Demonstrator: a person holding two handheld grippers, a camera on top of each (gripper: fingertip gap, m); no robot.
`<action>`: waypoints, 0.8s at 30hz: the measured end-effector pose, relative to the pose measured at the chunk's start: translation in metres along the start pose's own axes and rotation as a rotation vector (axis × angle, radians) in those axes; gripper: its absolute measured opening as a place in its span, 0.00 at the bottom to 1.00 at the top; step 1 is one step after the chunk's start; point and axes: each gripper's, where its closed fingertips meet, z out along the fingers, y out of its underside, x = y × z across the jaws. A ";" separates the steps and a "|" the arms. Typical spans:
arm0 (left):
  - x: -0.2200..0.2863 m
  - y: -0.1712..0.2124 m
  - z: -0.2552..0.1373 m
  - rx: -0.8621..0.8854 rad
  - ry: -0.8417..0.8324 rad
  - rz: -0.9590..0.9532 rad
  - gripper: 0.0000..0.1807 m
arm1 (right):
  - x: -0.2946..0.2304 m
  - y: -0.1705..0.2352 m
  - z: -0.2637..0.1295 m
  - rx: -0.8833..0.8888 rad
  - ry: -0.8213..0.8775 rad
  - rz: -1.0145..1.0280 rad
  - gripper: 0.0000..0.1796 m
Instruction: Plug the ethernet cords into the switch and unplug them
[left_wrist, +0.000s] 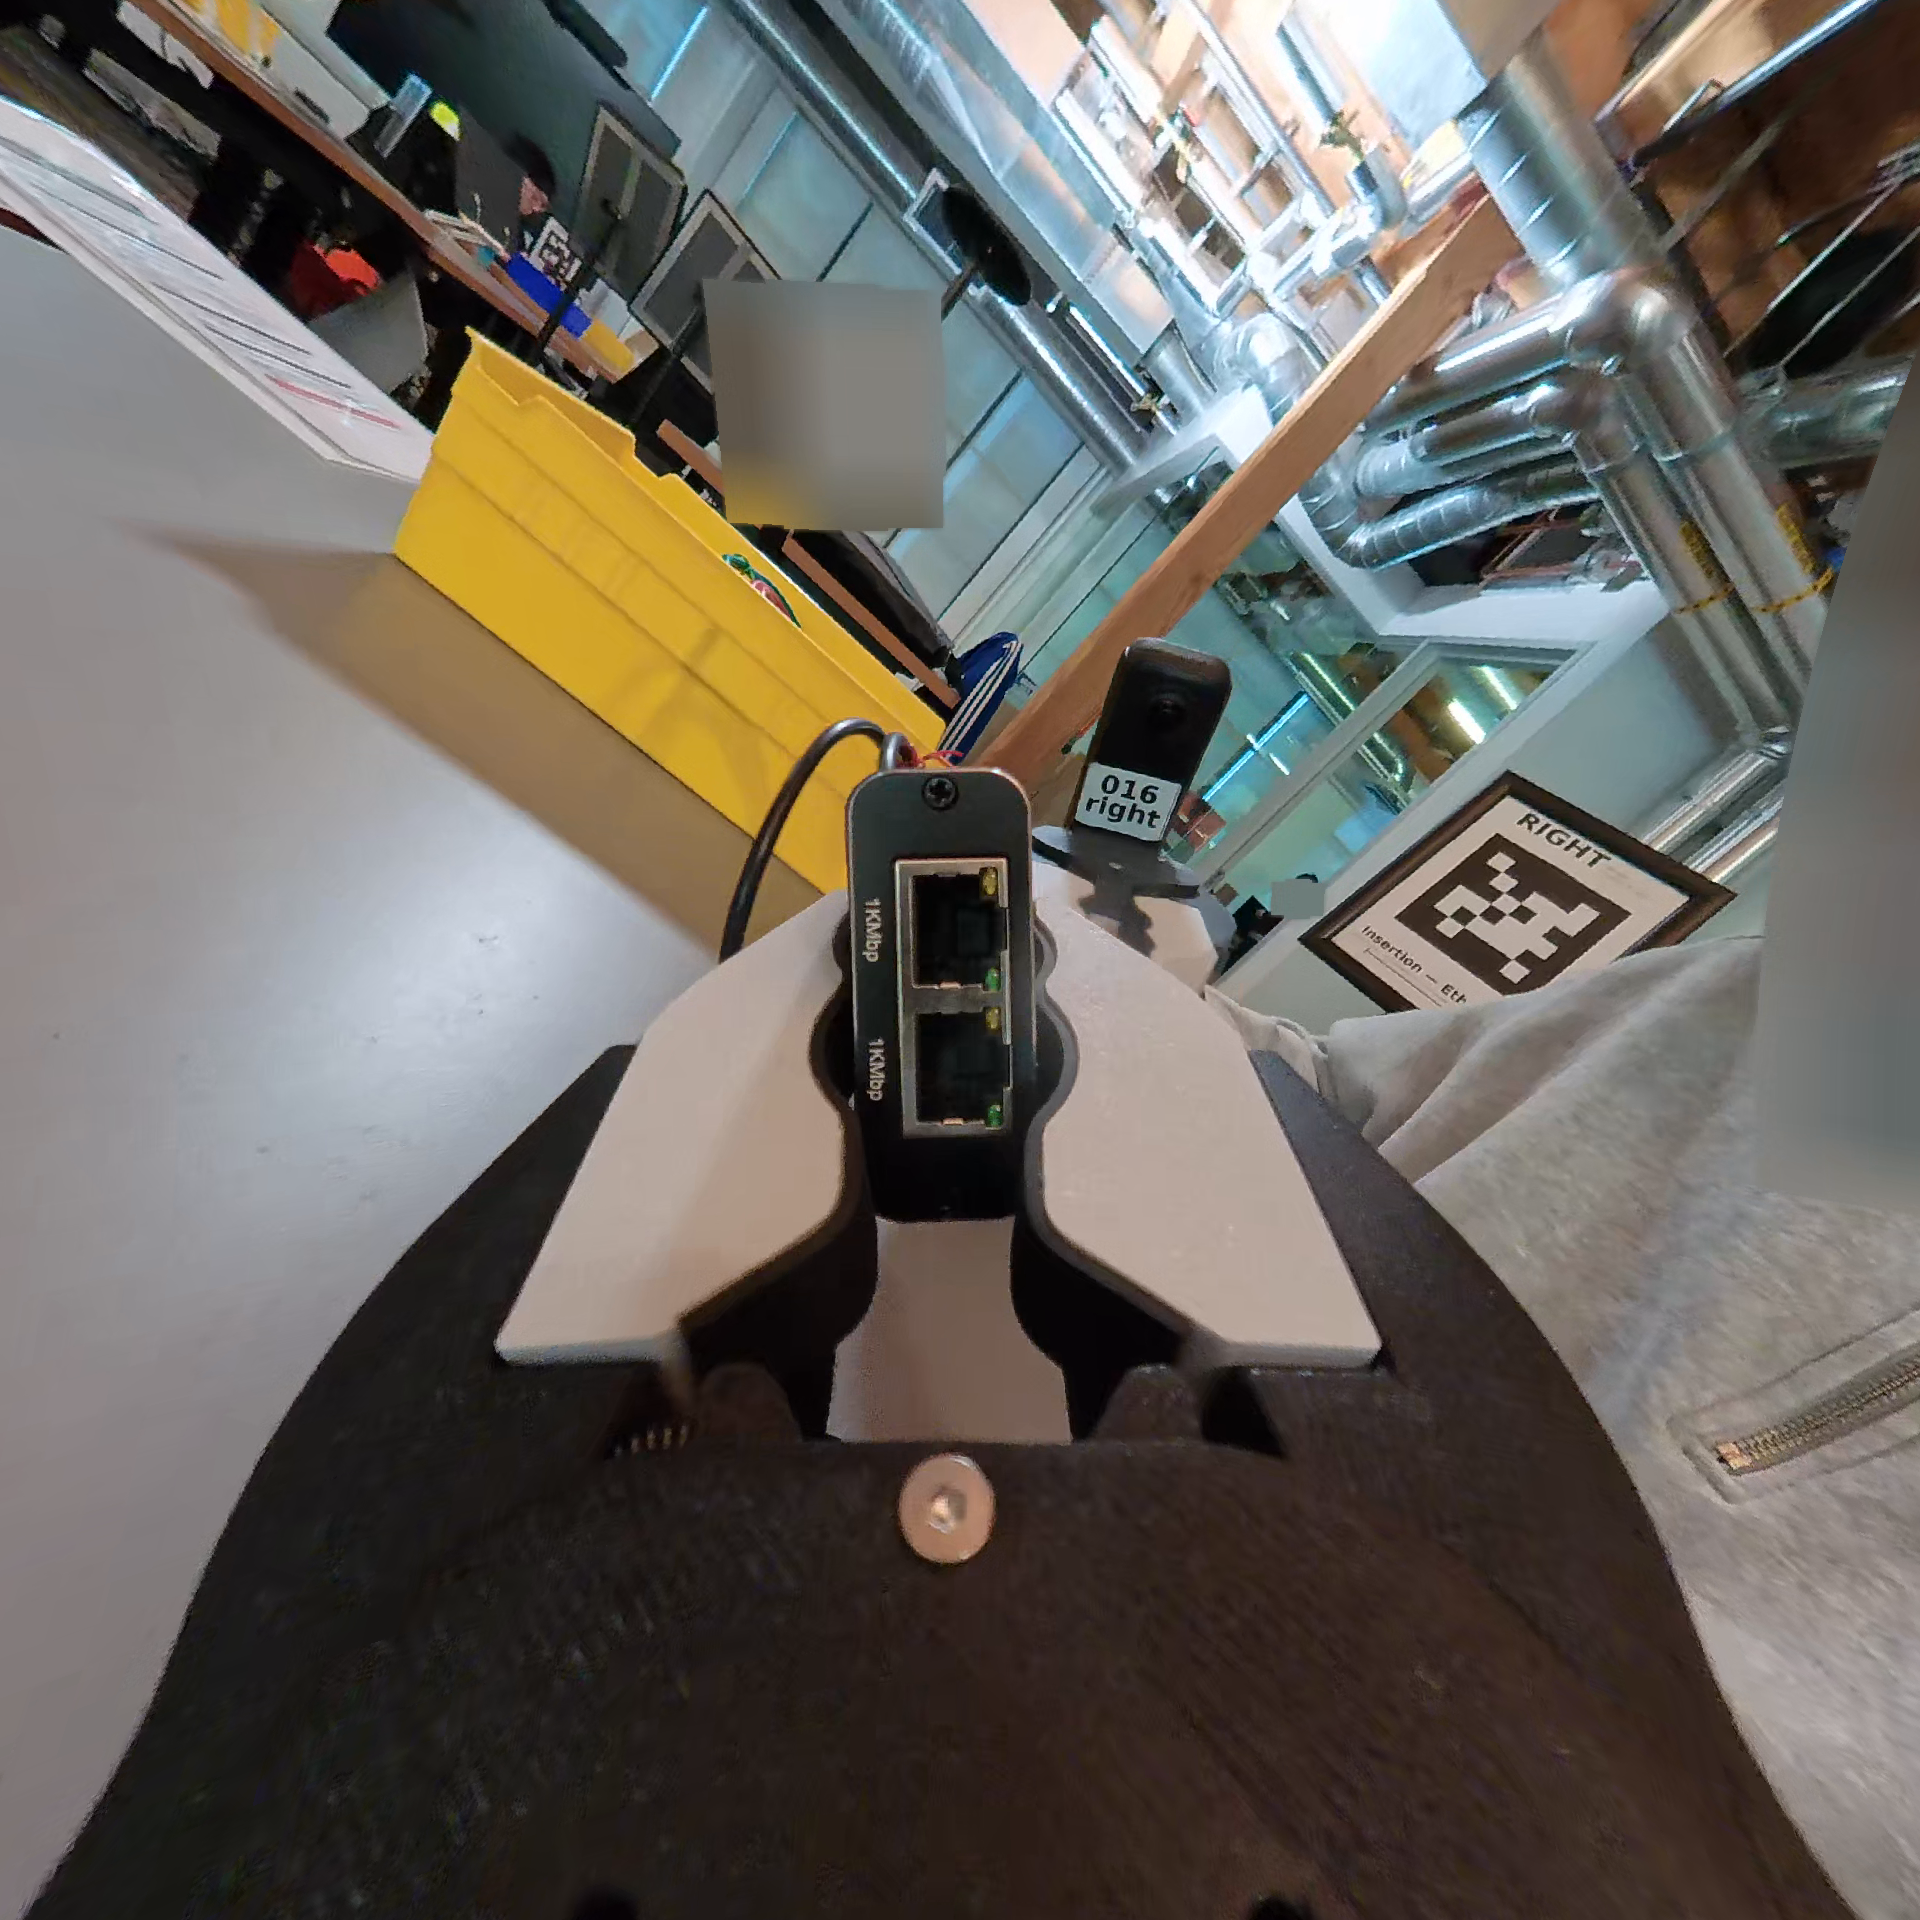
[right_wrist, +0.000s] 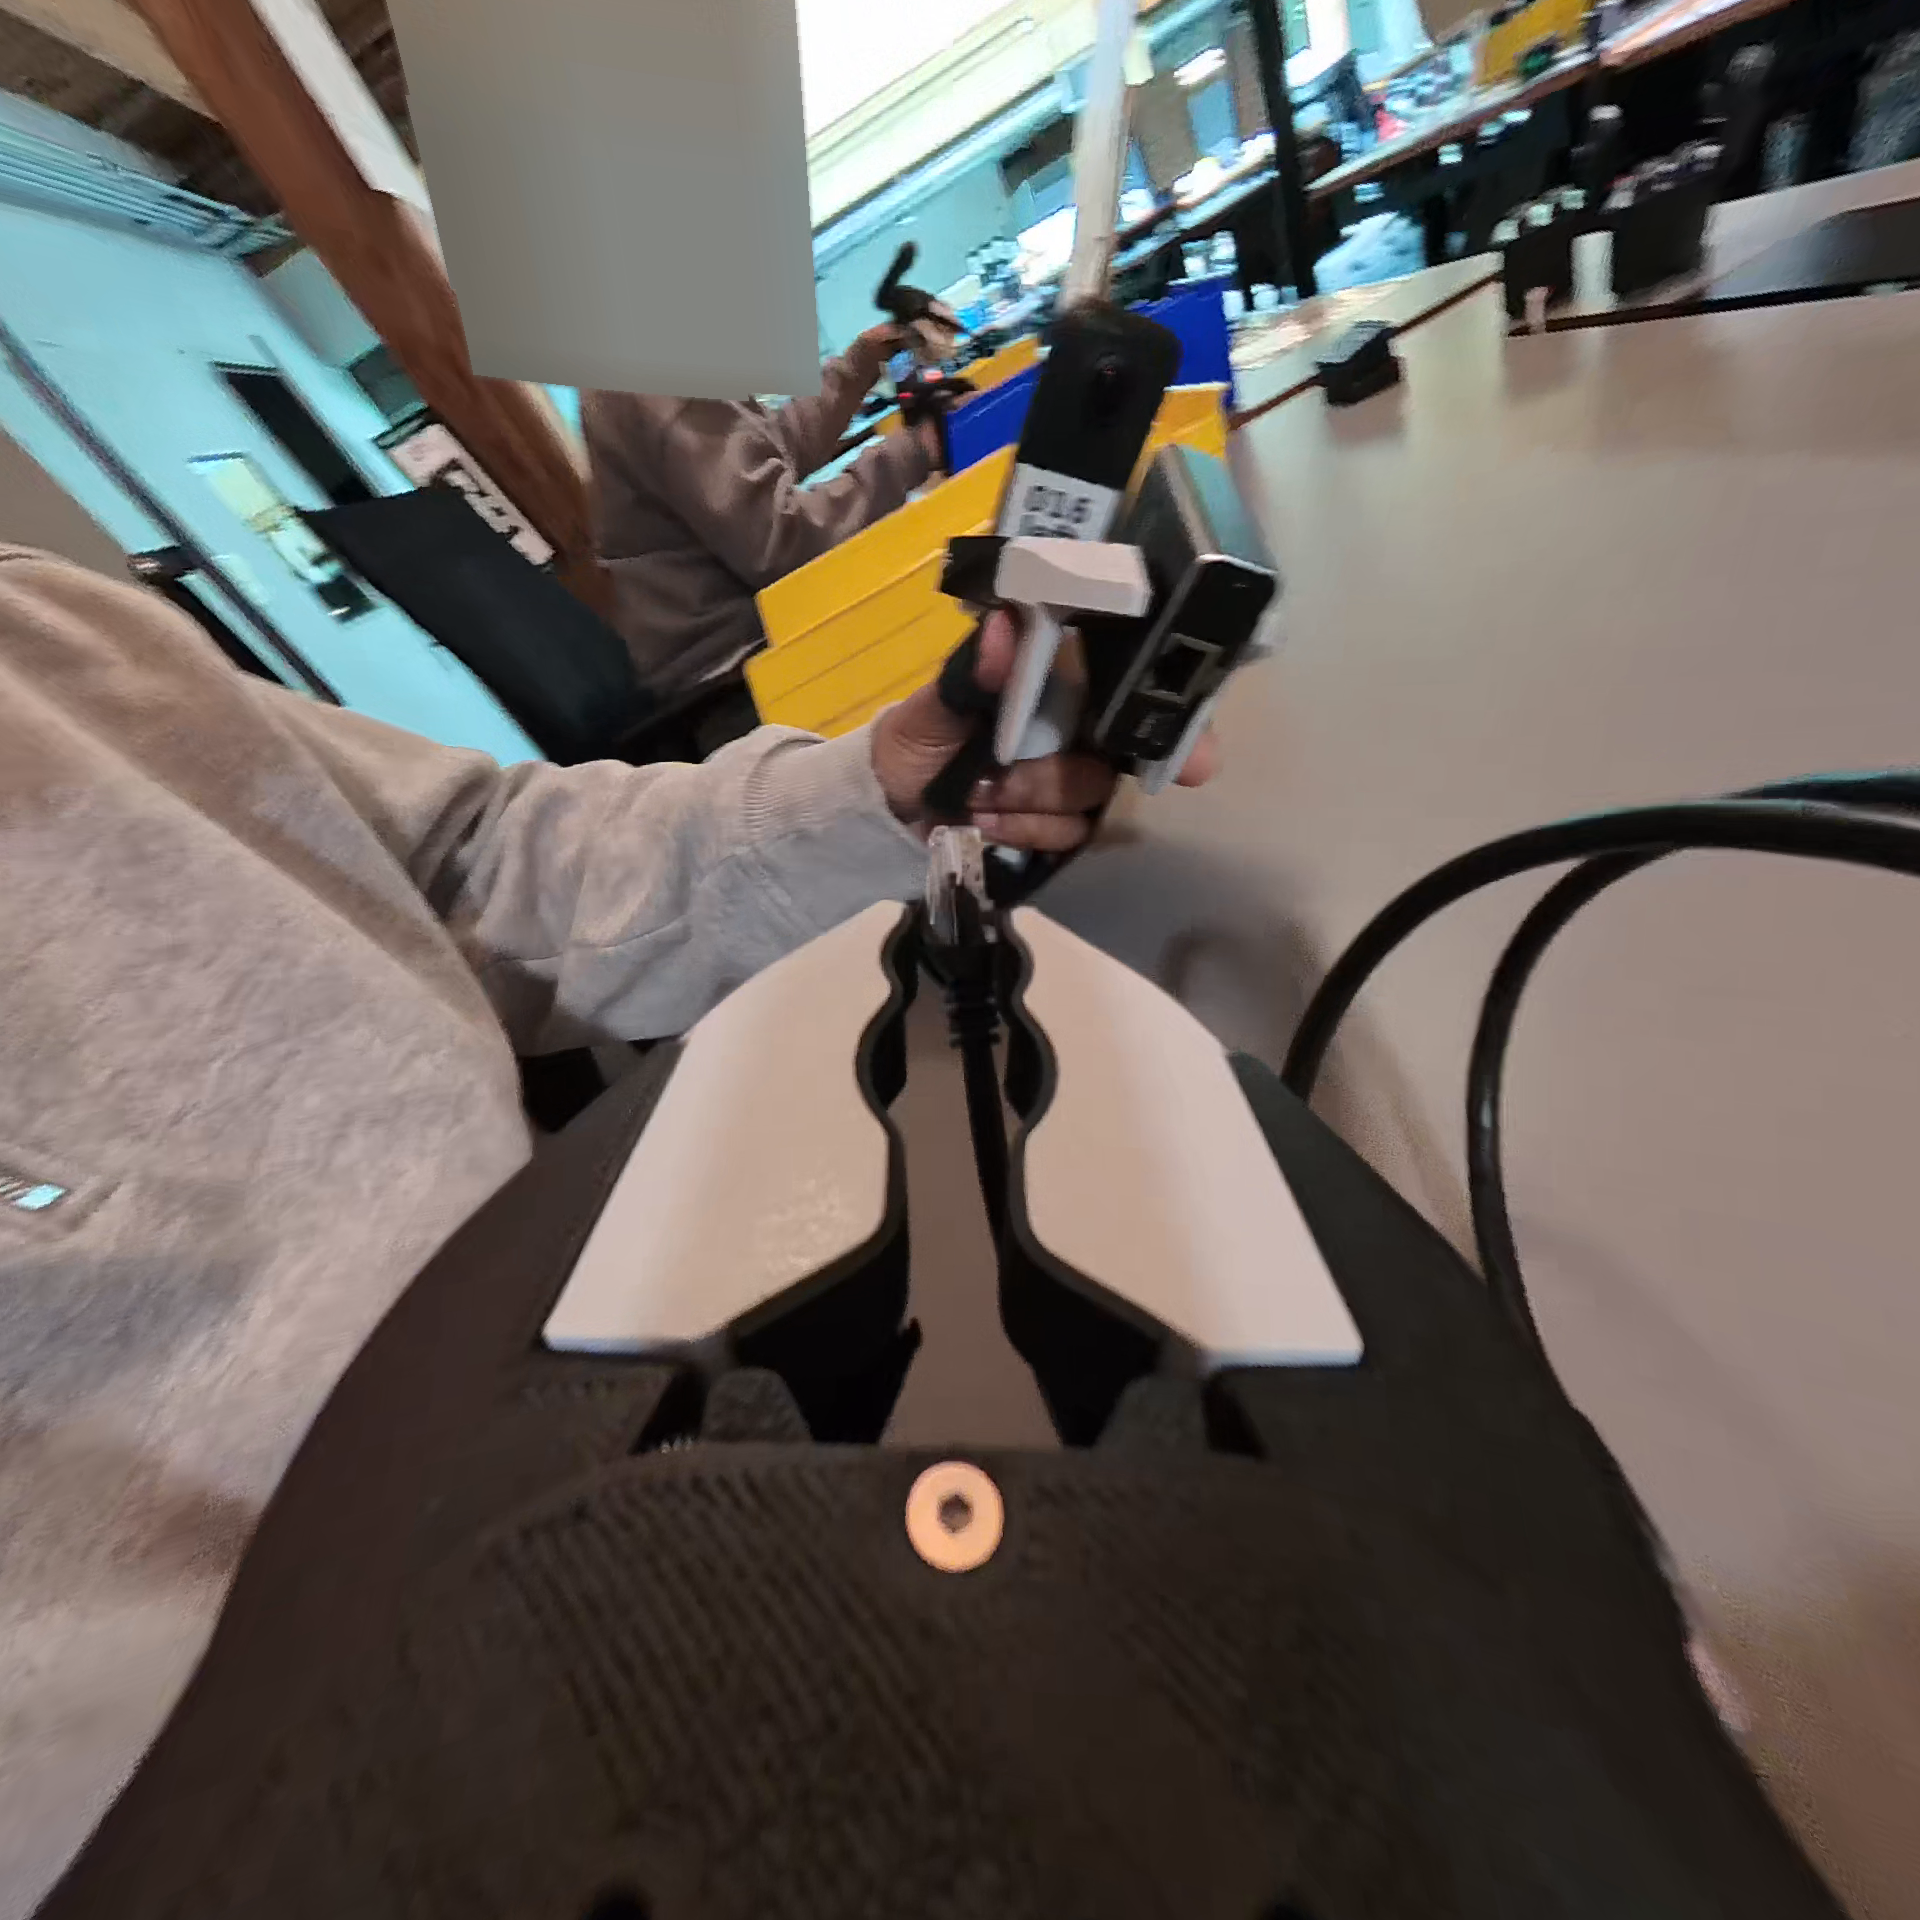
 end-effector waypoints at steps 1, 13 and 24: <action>-0.001 0.001 0.000 -0.004 -0.002 -0.001 0.14 | 0.009 -0.001 -0.002 0.010 0.040 0.002 0.10; -0.009 0.005 -0.001 -0.003 0.001 -0.050 0.14 | 0.058 -0.002 -0.033 -0.078 0.351 -0.270 0.23; -0.011 0.011 0.002 -0.023 -0.004 -0.057 0.14 | 0.087 0.046 -0.035 -0.416 0.503 -0.344 0.24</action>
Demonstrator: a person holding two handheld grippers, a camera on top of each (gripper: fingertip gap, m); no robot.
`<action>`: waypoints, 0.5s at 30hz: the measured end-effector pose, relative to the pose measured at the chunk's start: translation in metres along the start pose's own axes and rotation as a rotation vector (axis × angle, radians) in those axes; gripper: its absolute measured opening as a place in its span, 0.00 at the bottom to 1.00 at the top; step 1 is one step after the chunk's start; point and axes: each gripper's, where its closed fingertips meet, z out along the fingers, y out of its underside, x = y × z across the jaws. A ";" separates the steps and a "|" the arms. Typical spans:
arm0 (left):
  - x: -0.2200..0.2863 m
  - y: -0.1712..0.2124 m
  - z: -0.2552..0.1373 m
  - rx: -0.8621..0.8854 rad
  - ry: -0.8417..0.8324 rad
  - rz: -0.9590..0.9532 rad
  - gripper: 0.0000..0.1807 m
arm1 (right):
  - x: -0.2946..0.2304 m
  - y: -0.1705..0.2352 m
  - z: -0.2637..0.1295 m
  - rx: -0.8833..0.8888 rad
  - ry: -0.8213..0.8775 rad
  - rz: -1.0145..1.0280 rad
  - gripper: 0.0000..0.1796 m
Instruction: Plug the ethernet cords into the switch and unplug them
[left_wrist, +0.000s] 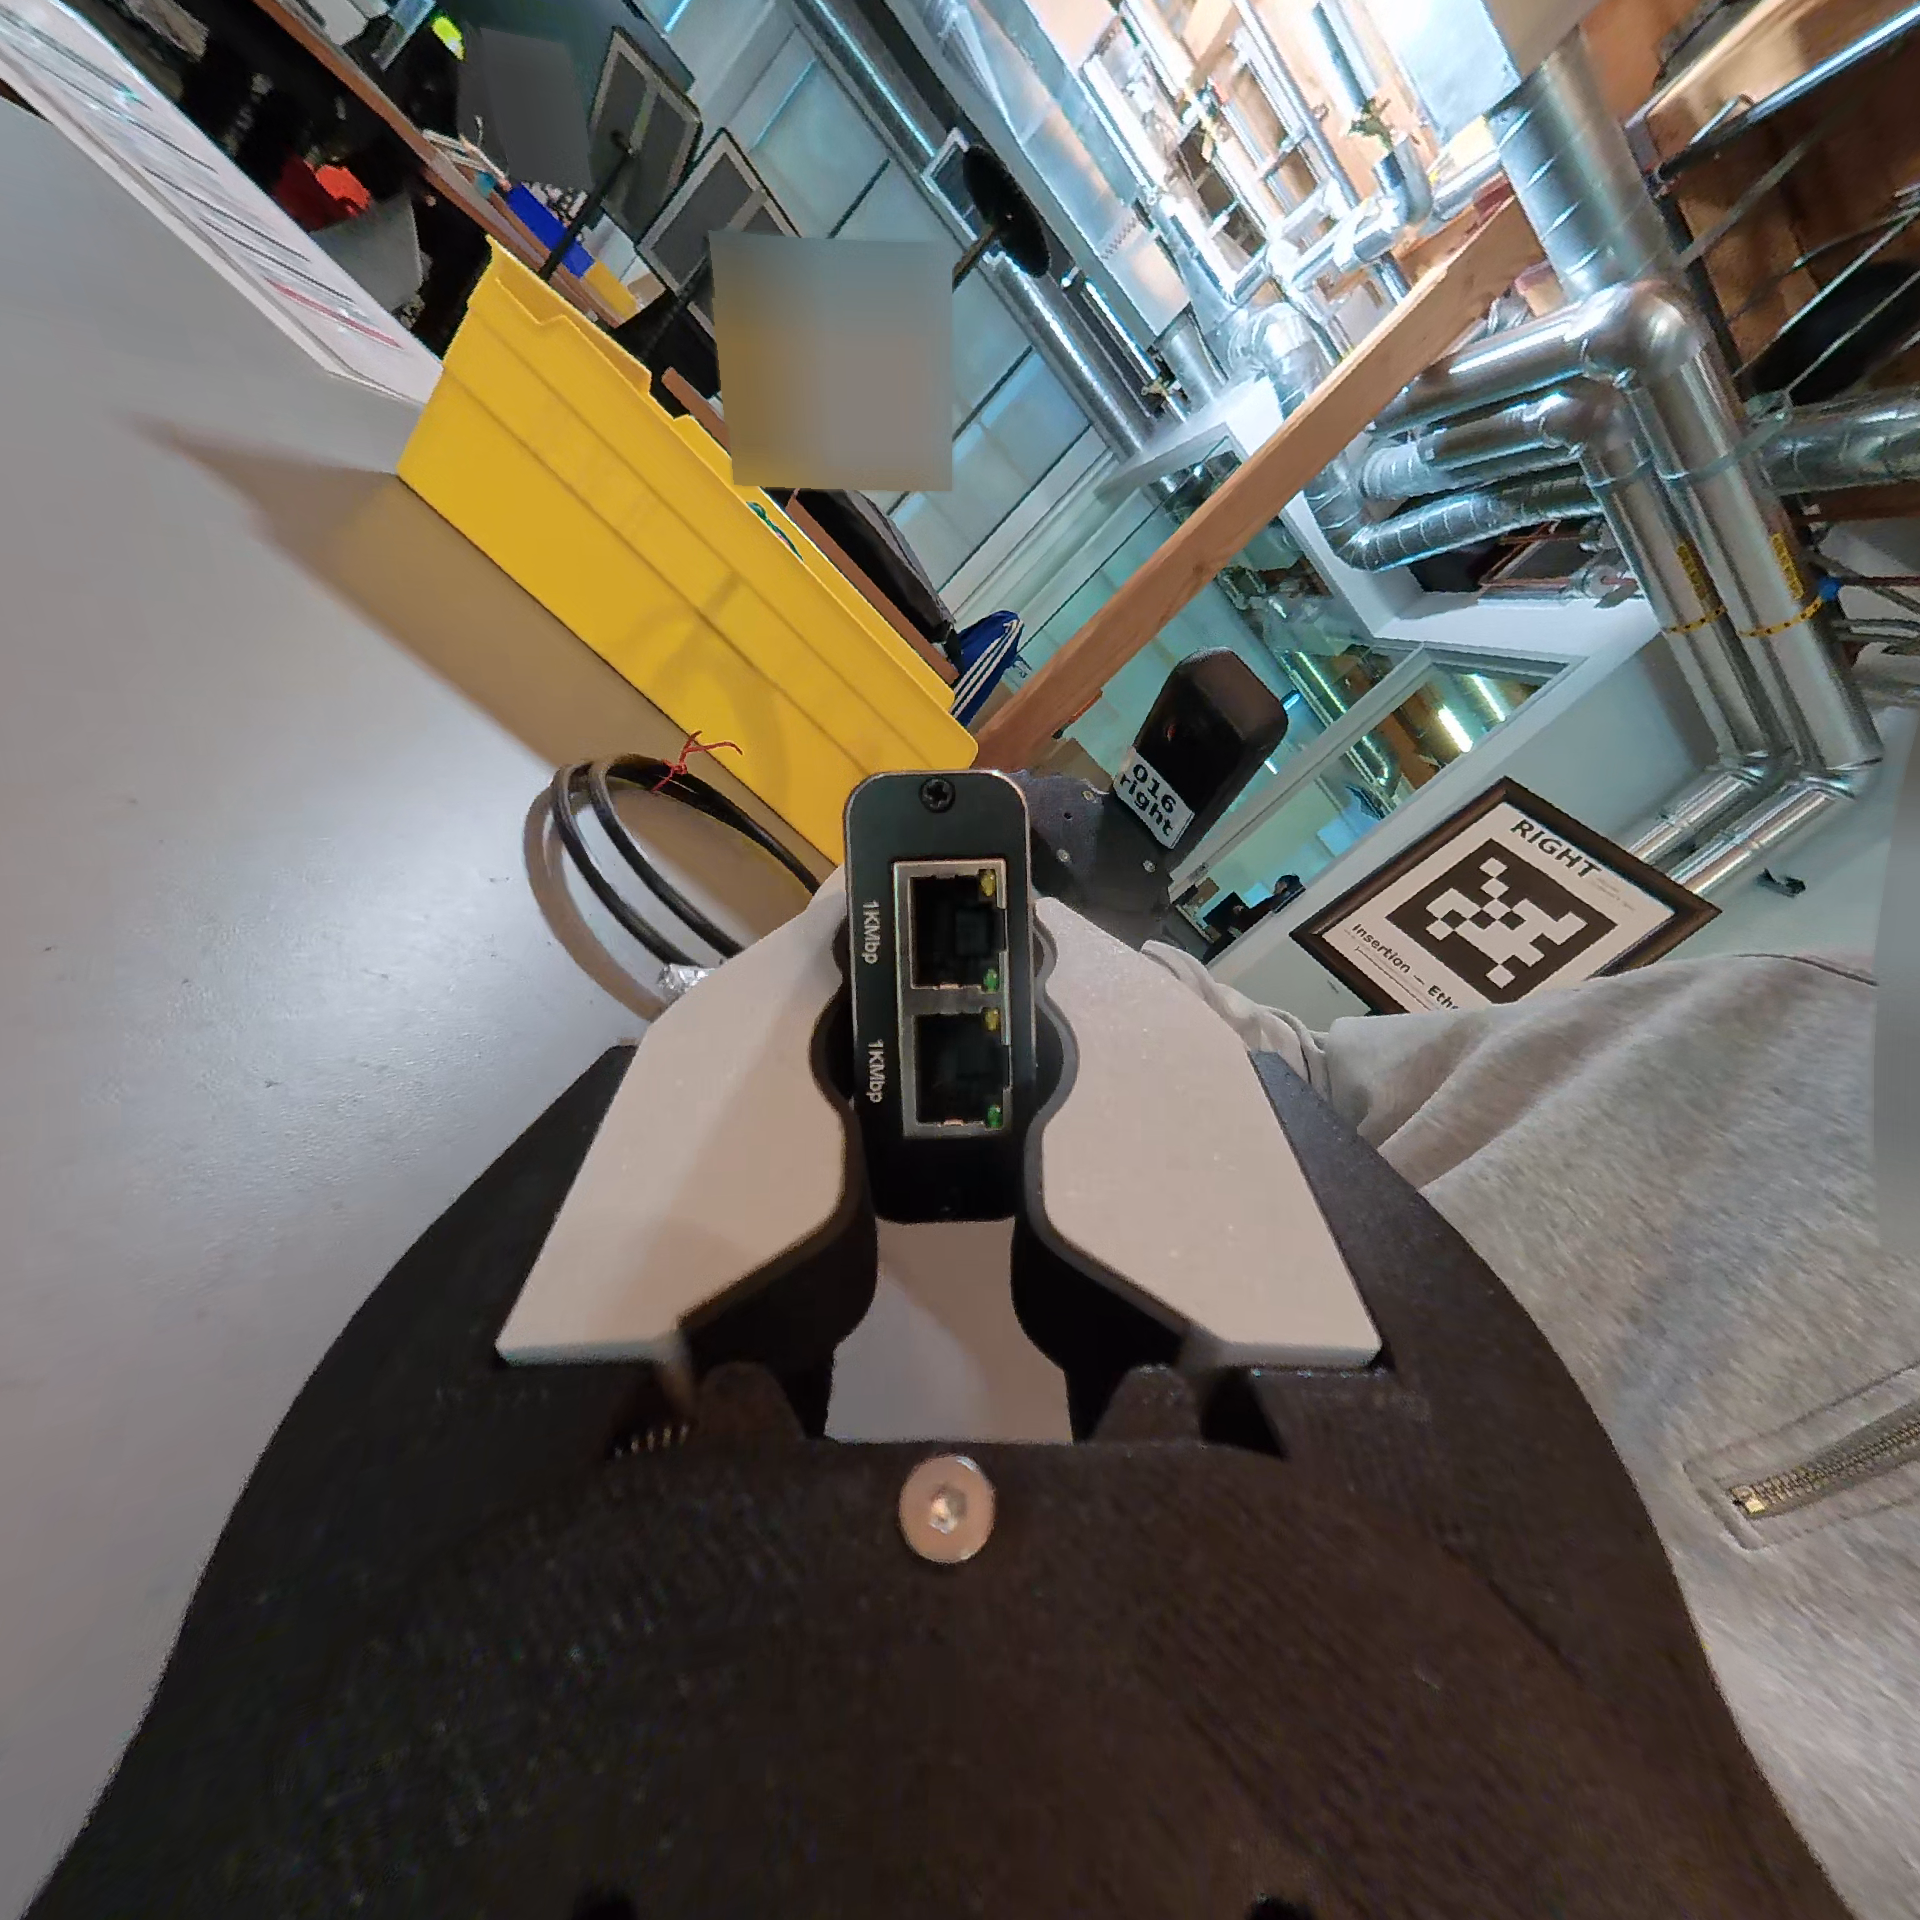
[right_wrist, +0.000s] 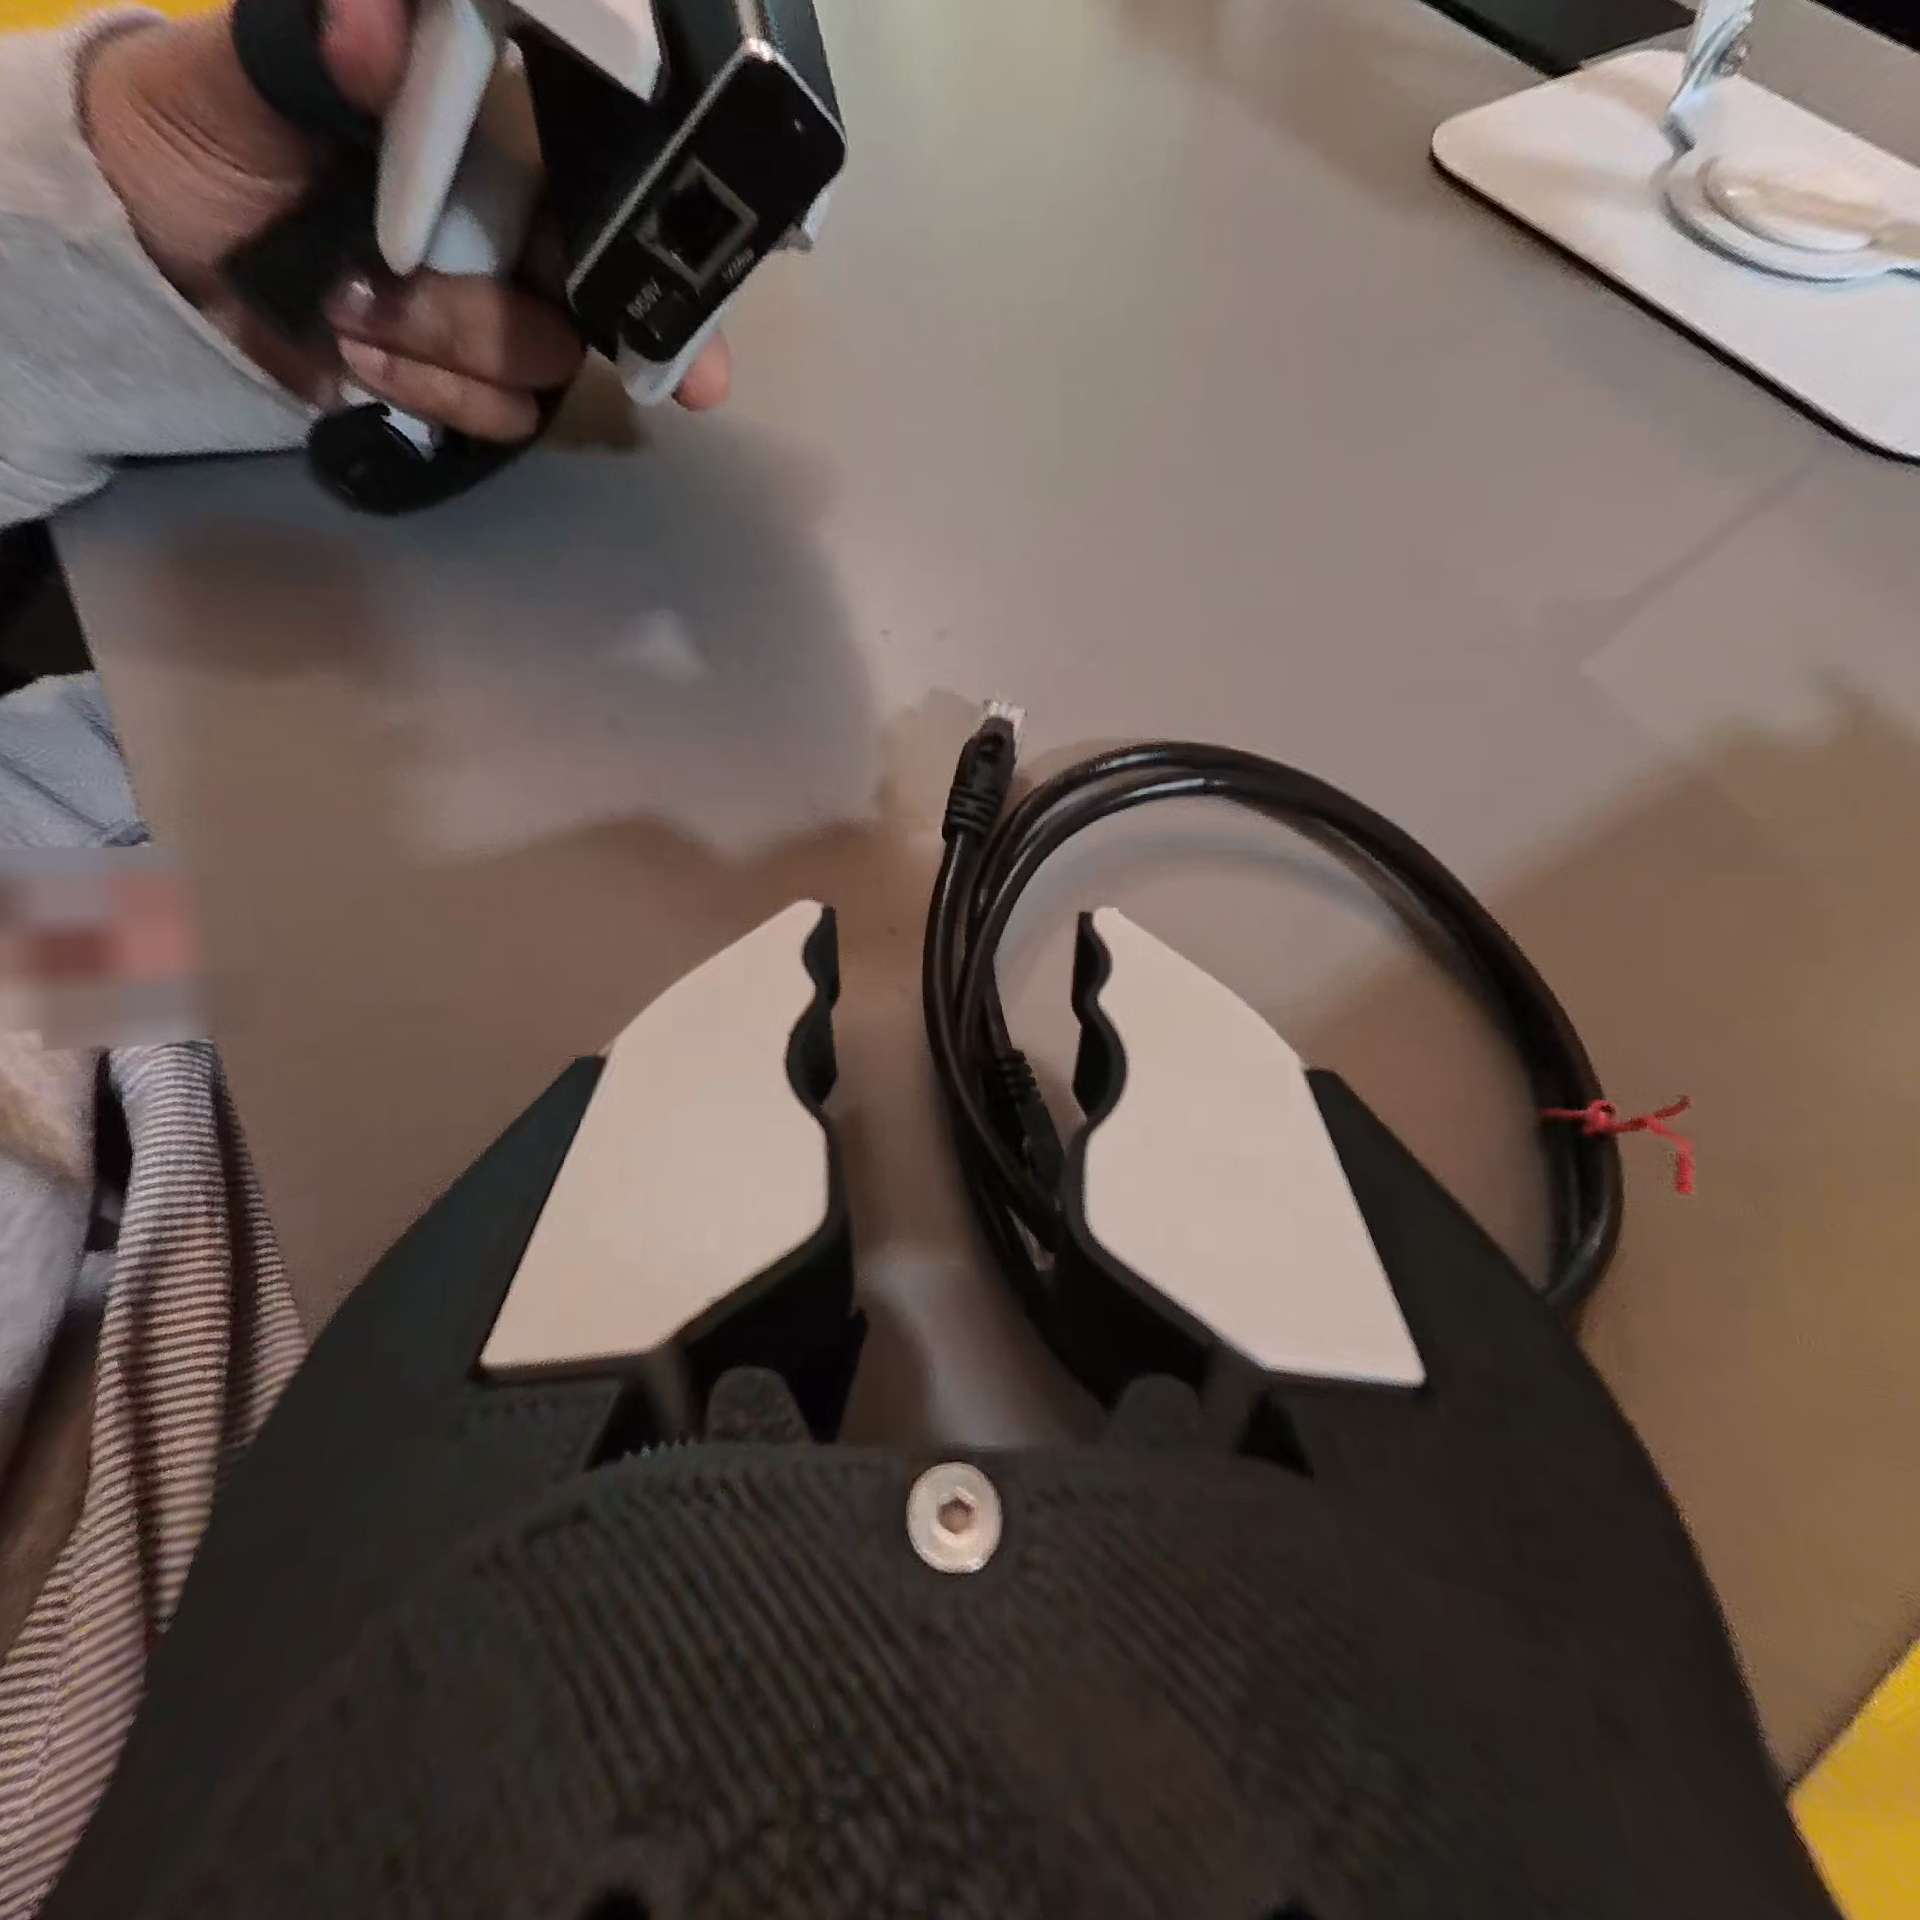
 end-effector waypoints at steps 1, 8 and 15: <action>0.000 0.000 0.000 0.000 0.001 -0.003 0.14 | 0.001 0.003 0.001 -0.018 0.009 -0.005 0.24; -0.001 0.003 0.002 -0.012 0.002 -0.006 0.14 | 0.008 0.017 0.006 -0.109 0.077 -0.028 0.22; 0.001 0.006 0.004 -0.023 0.016 -0.011 0.14 | 0.003 0.029 0.008 -0.186 0.023 -0.008 0.07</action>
